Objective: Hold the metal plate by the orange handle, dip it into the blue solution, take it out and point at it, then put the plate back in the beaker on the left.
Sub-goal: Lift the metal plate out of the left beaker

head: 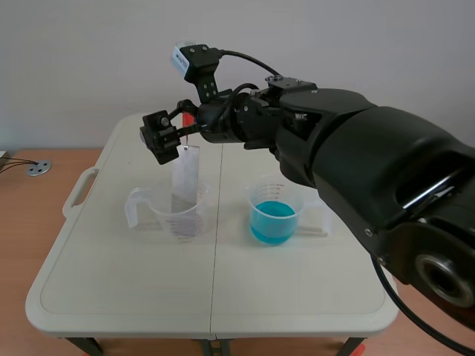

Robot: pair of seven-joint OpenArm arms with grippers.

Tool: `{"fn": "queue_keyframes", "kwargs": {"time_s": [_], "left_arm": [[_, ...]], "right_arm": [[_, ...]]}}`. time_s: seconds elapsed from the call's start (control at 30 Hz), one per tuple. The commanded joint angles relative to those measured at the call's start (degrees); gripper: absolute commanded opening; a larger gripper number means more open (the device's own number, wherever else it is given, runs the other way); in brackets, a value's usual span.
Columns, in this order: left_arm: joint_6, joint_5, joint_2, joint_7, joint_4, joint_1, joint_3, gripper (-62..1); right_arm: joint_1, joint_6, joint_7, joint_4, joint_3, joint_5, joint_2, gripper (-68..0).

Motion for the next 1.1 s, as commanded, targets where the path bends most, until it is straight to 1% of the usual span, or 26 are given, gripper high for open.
{"fn": "queue_keyframes", "kwargs": {"time_s": [0.0,0.2,0.47,0.9,1.03,1.07], "left_arm": [[-0.2,-0.3,0.1,-0.7,0.7,1.1,0.2,-59.1],[-0.2,-0.3,0.1,-0.7,0.7,1.0,0.2,-59.1],[-0.2,-0.3,0.1,-0.7,0.7,0.9,0.2,-59.1],[-0.2,-0.3,0.1,-0.7,0.7,0.9,0.2,-59.1],[-0.2,-0.3,0.1,-0.7,0.7,0.9,0.2,-59.1],[-0.2,-0.3,0.1,-0.7,0.7,0.9,0.2,-59.1]], "right_arm": [[1.6,0.2,0.4,1.3,0.0,0.6,-0.2,-12.7],[1.5,0.2,-1.6,1.3,0.0,0.7,-0.2,-22.0],[1.5,0.2,-1.7,1.3,0.0,0.7,-0.2,-36.0],[1.5,0.2,-1.5,1.3,0.1,0.7,-0.2,-66.0],[1.5,0.3,-1.5,1.3,0.1,0.7,-0.2,-66.2],[1.4,0.9,-1.5,1.3,0.1,0.7,-0.2,-66.2]]}}
